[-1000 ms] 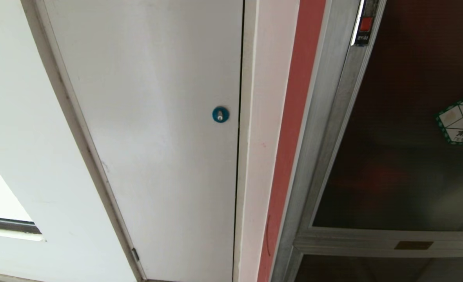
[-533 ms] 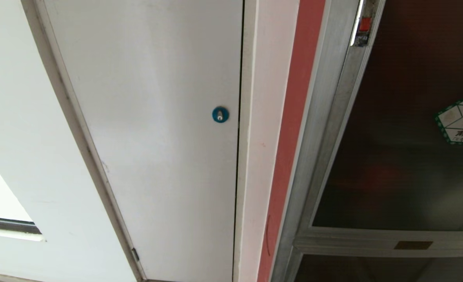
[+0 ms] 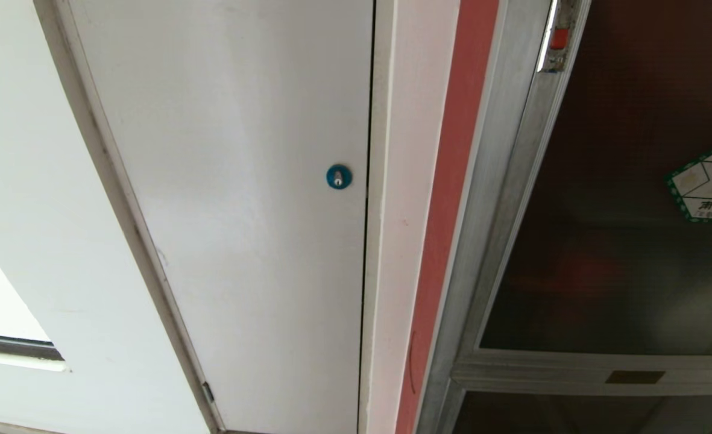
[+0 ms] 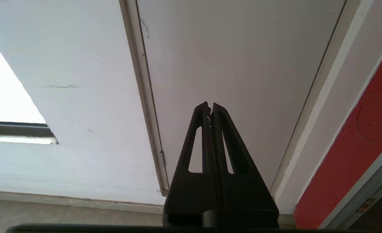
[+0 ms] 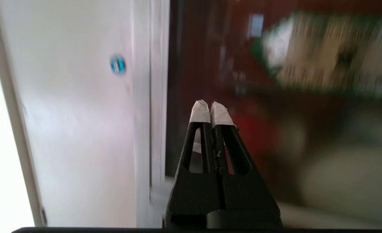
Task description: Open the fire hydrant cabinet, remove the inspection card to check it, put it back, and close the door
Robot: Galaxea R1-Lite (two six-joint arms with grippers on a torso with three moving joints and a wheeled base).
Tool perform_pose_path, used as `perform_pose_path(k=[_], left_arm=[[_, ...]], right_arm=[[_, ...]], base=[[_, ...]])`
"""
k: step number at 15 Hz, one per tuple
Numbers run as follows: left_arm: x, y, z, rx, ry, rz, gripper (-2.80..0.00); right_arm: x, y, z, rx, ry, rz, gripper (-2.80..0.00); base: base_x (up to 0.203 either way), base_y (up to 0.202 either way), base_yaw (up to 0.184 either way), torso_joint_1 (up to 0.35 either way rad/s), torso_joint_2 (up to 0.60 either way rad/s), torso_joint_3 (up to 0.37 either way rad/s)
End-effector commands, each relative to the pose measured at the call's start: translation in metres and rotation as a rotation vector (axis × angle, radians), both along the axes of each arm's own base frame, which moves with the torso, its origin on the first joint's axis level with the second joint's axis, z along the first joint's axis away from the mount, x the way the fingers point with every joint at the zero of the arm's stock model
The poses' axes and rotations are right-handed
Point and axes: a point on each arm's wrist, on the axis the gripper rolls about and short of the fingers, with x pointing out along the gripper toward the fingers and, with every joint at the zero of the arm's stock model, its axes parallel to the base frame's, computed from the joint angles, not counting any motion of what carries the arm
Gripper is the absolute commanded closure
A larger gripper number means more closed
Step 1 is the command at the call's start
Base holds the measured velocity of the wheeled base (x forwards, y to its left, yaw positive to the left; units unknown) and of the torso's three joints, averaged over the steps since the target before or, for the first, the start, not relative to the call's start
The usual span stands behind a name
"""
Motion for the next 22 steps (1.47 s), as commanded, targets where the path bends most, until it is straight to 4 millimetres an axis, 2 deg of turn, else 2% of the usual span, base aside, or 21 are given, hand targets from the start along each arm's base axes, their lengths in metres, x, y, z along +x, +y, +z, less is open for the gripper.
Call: perform_pose_path(k=[1, 4, 11, 14, 22], left_arm=[[0.0, 0.0, -0.002, 0.0, 0.007, 0.0, 0.0], [0.0, 0.0, -0.002, 0.0, 0.005, 0.0, 0.0], [0.0, 0.0, -0.002, 0.0, 0.006, -0.001, 0.0], [0.0, 0.0, -0.002, 0.0, 0.005, -0.001, 0.0], [0.0, 0.0, -0.002, 0.0, 0.006, 0.0, 0.0]], right_arm=[[0.009, 0.0, -0.037, -0.004, 0.033, -0.022, 0.0], [0.026, -0.001, -0.071, -0.067, 0.062, -0.071, 0.0], [0.029, -0.003, -0.092, -0.081, 0.272, -0.142, 0.0], [0.029, -0.003, -0.098, -0.056, 0.327, -0.133, 0.0], [0.029, -0.003, -0.098, -0.017, 0.329, -0.129, 0.0]], base=[[0.0, 0.0, 0.0, 0.0, 0.0, 0.0], [0.0, 0.0, 0.0, 0.0, 0.0, 0.0], [0.0, 0.0, 0.0, 0.0, 0.0, 0.0], [0.0, 0.0, 0.0, 0.0, 0.0, 0.0], [0.0, 0.0, 0.0, 0.0, 0.0, 0.0]])
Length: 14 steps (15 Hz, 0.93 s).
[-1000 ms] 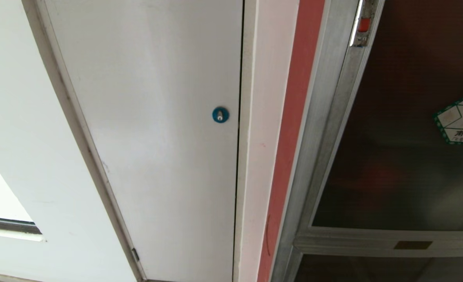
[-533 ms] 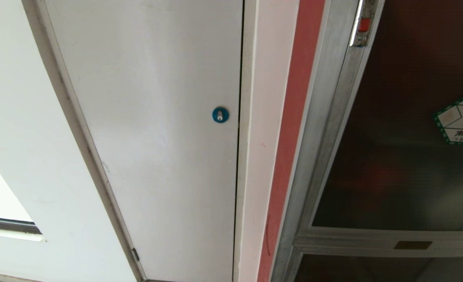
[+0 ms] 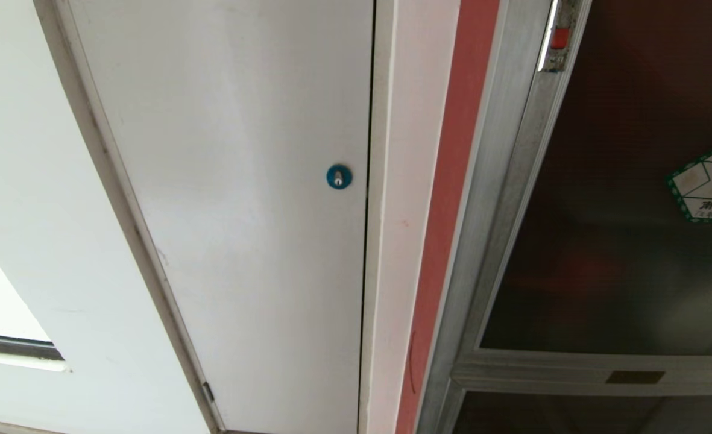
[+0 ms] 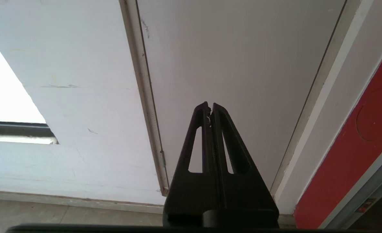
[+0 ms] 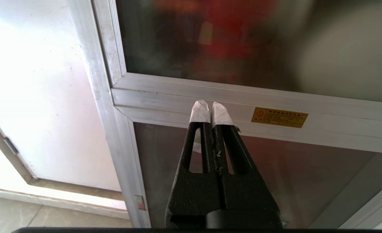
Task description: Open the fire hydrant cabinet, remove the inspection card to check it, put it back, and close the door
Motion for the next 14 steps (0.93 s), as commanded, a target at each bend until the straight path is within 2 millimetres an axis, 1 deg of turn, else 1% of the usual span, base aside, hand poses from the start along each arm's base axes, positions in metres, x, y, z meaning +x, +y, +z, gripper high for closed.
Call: perform_pose_path(k=[1, 14], left_arm=[[0.0005, 0.0, -0.0016, 0.0, 0.005, 0.001, 0.0], [0.0005, 0.0, -0.0016, 0.0, 0.005, -0.001, 0.0]], right_arm=[[0.0, 0.0, 0.0, 0.0, 0.0, 0.0, 0.0], [0.0, 0.0, 0.0, 0.003, 0.0, 0.0, 0.0]], base=[[0.0, 0.0, 0.0, 0.0, 0.0, 0.0], [0.0, 0.0, 0.0, 0.0, 0.0, 0.0]])
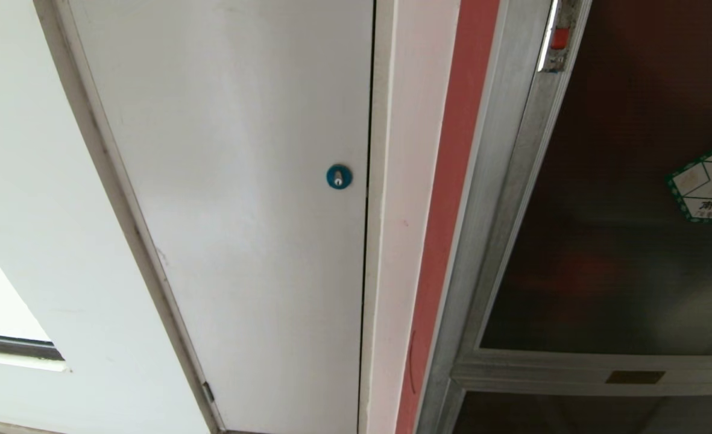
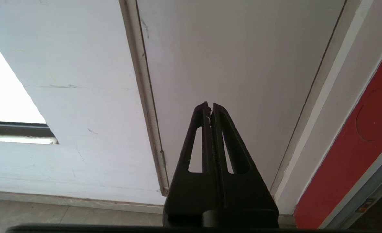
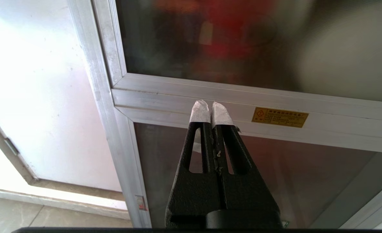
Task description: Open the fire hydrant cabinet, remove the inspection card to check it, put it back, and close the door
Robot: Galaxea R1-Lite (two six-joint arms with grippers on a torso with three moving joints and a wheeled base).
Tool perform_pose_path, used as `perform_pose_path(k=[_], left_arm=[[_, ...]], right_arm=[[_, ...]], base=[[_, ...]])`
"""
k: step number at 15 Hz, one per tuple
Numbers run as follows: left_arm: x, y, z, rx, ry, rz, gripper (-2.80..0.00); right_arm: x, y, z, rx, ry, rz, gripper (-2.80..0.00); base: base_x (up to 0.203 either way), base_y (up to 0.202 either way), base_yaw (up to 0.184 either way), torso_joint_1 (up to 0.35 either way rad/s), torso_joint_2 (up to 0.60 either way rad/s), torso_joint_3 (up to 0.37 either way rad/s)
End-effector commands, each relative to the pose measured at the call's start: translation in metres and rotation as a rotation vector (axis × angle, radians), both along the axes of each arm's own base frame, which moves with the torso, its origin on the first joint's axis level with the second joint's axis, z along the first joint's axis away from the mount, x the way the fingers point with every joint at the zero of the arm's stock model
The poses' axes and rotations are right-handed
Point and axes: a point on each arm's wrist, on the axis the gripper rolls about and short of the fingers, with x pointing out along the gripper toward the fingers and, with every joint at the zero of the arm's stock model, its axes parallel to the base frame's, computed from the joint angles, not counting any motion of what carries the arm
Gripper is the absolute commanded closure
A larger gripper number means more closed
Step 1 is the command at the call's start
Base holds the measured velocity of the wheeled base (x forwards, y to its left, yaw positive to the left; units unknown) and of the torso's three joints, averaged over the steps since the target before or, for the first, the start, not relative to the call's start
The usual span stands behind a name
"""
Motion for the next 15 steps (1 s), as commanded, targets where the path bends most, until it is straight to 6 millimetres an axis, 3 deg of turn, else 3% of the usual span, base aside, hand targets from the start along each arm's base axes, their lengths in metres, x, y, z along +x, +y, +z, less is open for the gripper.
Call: perform_pose_path(k=[1, 15], left_arm=[[0.0005, 0.0, -0.0017, 0.0, 0.006, -0.001, 0.0], [0.0005, 0.0, -0.0016, 0.0, 0.005, 0.0, 0.0]], right_arm=[[0.0, 0.0, 0.0, 0.0, 0.0, 0.0, 0.0], [0.0, 0.0, 0.0, 0.001, 0.0, 0.0, 0.0]], base=[[0.0, 0.0, 0.0, 0.0, 0.0, 0.0], [0.0, 0.0, 0.0, 0.0, 0.0, 0.0]])
